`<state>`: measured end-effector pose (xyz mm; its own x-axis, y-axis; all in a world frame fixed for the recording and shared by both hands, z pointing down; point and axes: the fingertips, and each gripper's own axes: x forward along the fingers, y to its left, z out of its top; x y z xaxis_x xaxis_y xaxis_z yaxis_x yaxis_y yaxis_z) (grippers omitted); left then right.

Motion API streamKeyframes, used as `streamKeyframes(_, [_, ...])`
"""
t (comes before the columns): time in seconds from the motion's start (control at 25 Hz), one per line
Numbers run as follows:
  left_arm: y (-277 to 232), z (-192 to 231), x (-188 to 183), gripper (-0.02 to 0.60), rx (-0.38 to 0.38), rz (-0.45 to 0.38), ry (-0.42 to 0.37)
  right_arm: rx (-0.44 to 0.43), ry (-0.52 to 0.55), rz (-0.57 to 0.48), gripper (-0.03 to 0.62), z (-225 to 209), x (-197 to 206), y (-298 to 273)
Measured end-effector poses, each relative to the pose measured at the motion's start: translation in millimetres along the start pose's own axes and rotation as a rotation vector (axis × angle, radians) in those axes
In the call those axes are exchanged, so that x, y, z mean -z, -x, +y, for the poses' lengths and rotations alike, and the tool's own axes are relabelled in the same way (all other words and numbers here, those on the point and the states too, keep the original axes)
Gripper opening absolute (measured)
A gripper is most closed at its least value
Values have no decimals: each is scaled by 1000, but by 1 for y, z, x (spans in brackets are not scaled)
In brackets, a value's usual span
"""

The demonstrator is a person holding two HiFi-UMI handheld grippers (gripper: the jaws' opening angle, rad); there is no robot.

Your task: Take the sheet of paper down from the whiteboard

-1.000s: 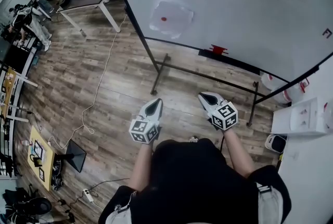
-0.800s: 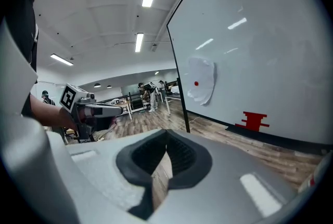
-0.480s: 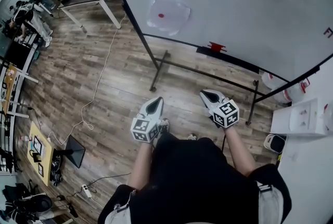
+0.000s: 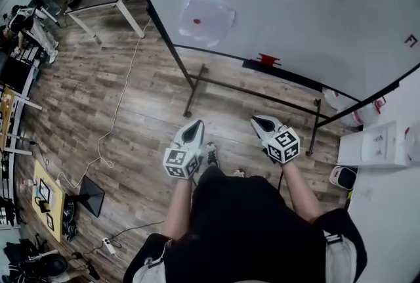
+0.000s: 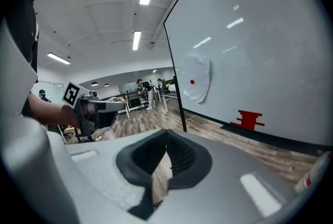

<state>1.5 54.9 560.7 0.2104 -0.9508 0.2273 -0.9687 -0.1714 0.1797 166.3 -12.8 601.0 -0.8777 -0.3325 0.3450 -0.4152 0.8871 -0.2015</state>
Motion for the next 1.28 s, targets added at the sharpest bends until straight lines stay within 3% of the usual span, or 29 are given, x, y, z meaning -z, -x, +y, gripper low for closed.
streamKeyframes(0.4, [-16, 20, 6, 14, 34, 19, 9, 26, -14, 9, 5, -6, -5, -20])
streamKeyframes(1.28, [-94, 112, -38, 14, 131, 33, 23, 146, -67, -11, 5, -61, -48, -103])
